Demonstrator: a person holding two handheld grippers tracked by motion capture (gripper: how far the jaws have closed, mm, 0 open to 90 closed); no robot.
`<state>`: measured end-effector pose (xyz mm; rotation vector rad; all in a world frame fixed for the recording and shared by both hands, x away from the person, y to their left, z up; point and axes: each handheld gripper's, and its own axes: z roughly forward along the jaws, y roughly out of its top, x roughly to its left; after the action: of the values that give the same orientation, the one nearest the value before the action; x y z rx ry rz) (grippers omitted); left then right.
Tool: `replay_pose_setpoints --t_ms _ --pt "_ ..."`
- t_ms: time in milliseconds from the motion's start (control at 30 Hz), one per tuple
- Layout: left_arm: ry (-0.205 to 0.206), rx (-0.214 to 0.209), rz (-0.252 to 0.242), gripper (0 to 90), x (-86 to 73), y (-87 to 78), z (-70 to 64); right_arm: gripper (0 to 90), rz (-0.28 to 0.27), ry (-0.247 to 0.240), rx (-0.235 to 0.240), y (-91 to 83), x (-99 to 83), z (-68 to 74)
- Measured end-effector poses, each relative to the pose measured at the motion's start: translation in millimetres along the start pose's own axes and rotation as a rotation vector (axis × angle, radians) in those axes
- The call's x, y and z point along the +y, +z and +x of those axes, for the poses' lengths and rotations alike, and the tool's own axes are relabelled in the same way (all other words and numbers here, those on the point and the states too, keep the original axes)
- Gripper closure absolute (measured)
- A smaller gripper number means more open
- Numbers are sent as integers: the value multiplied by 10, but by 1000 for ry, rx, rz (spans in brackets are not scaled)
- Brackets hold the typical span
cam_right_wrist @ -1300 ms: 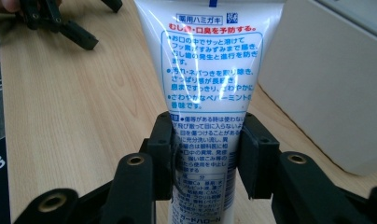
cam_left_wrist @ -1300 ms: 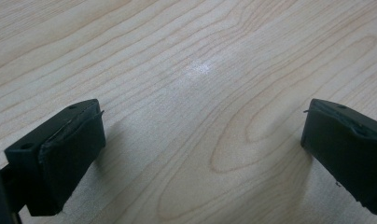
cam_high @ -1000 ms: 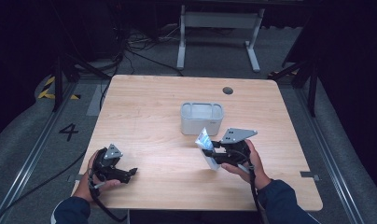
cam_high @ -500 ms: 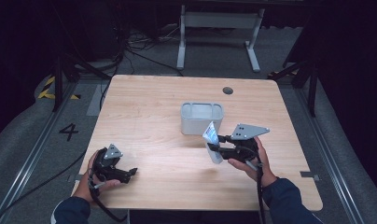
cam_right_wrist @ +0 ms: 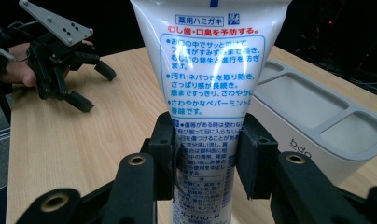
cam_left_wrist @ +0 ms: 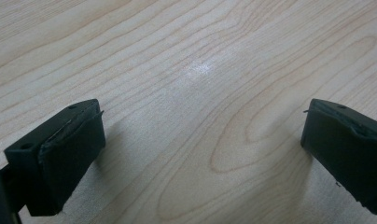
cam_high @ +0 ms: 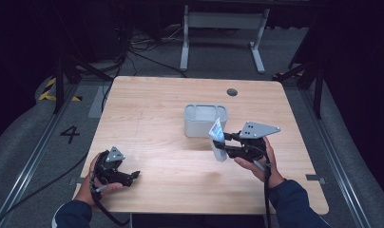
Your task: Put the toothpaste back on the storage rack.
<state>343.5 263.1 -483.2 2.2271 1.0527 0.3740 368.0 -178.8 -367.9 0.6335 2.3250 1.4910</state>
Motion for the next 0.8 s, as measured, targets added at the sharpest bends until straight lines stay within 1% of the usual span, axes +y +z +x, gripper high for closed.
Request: replay_pose_setpoints --t_ms 200,333,500,667,800 --pt "0 0 0 1 0 0 0 637 -25 6 -7 -20 46 -47" --pt "0 0 0 1 0 0 0 639 -38 1 -16 -14 83 -71" --pt "0 0 0 1 0 0 0 639 -50 -17 -17 14 140 -66" --pt "1 0 0 1 0 0 0 640 -59 -23 -24 49 177 -90" --pt "0 0 0 1 0 0 0 640 -64 -22 -20 71 207 -116"
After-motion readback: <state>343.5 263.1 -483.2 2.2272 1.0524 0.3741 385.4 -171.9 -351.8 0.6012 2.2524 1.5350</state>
